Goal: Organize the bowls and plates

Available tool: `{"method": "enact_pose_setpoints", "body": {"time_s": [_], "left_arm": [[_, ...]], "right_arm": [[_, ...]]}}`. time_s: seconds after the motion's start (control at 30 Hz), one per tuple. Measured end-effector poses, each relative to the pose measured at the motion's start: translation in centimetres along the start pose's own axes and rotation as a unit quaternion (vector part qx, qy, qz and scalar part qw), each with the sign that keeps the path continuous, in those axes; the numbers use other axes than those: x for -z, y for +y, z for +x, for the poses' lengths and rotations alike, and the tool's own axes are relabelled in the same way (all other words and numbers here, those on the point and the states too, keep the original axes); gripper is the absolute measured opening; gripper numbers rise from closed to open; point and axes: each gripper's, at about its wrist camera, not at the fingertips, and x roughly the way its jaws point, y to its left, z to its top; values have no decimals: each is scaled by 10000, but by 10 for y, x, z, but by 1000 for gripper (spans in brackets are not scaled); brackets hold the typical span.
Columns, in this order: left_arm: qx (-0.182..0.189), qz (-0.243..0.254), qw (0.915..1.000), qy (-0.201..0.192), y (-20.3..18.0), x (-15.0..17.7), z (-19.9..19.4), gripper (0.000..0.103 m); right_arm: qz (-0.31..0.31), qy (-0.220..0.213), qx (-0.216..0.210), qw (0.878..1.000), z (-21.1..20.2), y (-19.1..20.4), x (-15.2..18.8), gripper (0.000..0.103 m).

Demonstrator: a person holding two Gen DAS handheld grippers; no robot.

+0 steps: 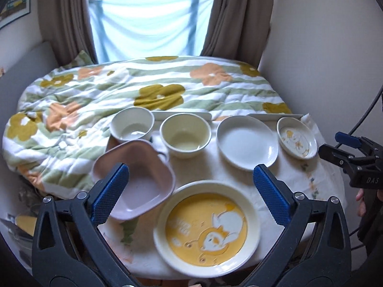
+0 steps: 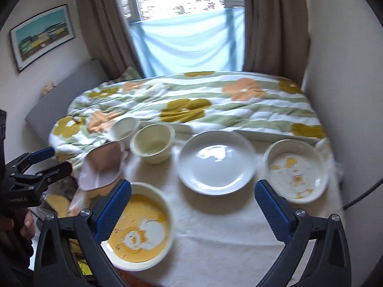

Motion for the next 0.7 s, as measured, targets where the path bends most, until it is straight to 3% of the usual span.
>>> {"method": "enact_pose_setpoints", "body": {"time_s": [0.13, 0.23, 0.37, 0.53, 0.57, 0.6, 0.67, 0.7], "left_arm": [[107, -139, 9996, 212, -23, -19, 22, 103], [158, -337, 9982, 477, -42, -24, 48, 103], [154, -619, 9942, 867, -64, -23, 89, 103], [-18, -1107, 9845, 1361, -81, -16, 147, 102], [-55, -1183, 9824, 1446, -83, -12, 157, 100], [-92, -1264, 9798, 1545, -85, -10, 168, 93], [-98, -1446, 9736, 1765, -88, -3, 190, 80], [-104, -1535, 9704, 1859, -88, 0, 200, 74]], "right_arm": [[88, 37, 267, 9996, 1, -41, -30, 103], [-106, 360, 200, 9991, 24, -68, -51, 103], [-360, 877, -319, 9950, 67, -98, -64, 103], [-746, 1530, -1047, 9798, 135, -120, -68, 102], [-827, 1619, -1133, 9768, 146, -122, -67, 96], [-924, 1748, -1268, 9720, 163, -123, -66, 92], [-1075, 1988, -1478, 9628, 189, -124, -62, 72], [-1141, 2079, -1556, 9589, 196, -121, -60, 69]]}}
